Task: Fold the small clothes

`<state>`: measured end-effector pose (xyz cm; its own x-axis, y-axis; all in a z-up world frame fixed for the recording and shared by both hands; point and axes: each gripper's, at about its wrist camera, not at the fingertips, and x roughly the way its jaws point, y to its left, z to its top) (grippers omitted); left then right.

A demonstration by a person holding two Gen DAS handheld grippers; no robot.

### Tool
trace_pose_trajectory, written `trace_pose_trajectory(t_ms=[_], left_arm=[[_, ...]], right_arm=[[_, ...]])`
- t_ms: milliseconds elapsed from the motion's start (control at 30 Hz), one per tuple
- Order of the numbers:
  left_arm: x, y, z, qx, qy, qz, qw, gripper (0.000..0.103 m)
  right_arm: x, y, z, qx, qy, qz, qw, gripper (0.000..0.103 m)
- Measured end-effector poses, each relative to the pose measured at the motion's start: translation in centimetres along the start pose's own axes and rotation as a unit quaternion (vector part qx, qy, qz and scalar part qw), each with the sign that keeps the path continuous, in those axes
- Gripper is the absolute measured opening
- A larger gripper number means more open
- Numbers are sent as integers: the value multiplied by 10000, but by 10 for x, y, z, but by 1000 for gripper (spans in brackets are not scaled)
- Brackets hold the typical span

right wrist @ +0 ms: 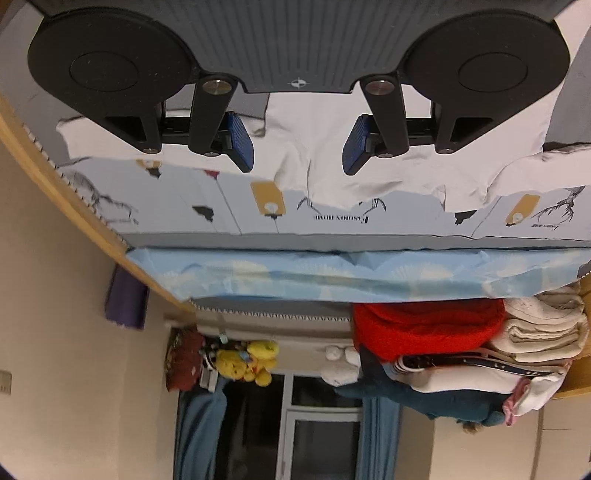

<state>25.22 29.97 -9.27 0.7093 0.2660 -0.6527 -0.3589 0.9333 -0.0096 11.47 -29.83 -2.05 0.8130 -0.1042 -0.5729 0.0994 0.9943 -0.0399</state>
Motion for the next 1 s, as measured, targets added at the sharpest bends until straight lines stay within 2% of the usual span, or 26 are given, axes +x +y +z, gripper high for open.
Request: trace_pose_trajectory(t_ms=[67,133,200,267,333,400,467,567,1000], left_arm=[[21,27,-2,-443,206,207,9986,14],[38,54,-6,-885,375,500,9941,19],[56,80,-11,-1287,674,728,9867,24],[68,104,-19,-1669,1011,878,9768,25],[75,121,-25,-1869,1118,991,9710,27],[77,133,-31,-1979,1164,1077,9673,33],[79,139,-34,-2016,1210,1070,9661,33],[83,143,-34,-2041,1287,1089,9643,42],[96,147,-34,-1950,1275,1086,9664,43]], right_arm=[[5,3,0,-17,33,22,10000,55],[10,6,1,-86,75,43,9999,55],[14,8,1,-208,95,66,9997,55],[17,12,2,-321,88,130,9994,55],[20,15,3,-393,112,175,9990,55],[23,16,4,-414,135,186,9989,55],[25,17,5,-423,174,188,9988,55],[29,20,5,-448,215,194,9986,55],[33,30,4,-617,241,205,9976,55]])
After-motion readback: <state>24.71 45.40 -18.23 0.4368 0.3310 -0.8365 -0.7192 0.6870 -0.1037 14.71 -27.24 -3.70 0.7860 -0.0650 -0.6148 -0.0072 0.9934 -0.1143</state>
